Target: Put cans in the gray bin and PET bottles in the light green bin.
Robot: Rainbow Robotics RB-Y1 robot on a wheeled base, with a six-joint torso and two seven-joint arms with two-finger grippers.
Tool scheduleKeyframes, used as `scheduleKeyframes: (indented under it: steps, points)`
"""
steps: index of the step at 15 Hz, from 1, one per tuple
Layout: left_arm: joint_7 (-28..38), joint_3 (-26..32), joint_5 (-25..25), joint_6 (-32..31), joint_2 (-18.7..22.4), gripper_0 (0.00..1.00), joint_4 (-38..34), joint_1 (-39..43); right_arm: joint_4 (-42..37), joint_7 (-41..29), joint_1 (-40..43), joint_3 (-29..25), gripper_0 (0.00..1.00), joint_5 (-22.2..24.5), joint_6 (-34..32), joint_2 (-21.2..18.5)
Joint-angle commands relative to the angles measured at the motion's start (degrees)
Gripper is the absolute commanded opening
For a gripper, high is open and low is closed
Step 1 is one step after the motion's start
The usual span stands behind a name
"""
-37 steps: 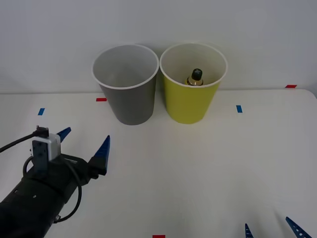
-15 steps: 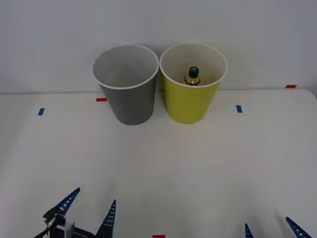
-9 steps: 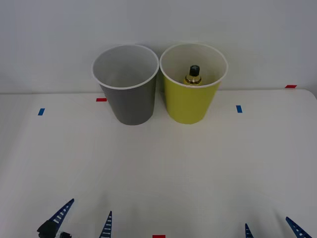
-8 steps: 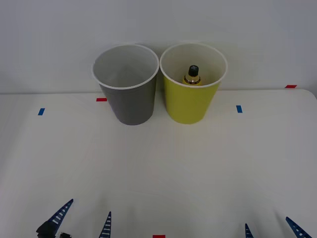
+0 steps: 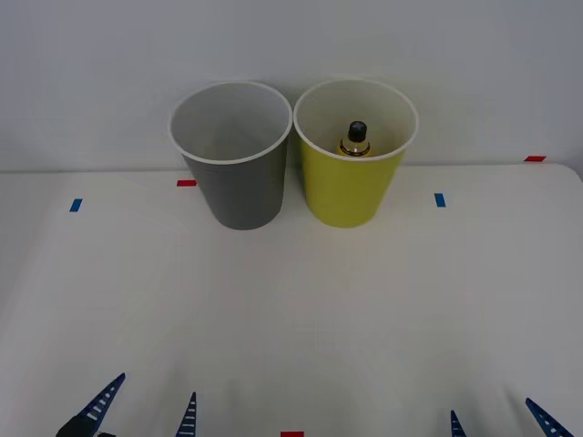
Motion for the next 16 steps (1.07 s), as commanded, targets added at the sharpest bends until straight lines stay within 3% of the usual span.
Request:
scheduleKeyframes:
  steps: [1,16]
  points:
    - [-0.1,0.0,0.2,0.1,-0.5,1.00,0.0,1.4,0.0,0.0,0.0,0.0,1.00,0.0,0.0,0.0]
    - [-0.2,0.2,-0.2,0.0,-0.7,1.00,0.0,1.7,0.0,0.0,0.0,0.0,1.00,0.0,0.0,0.0]
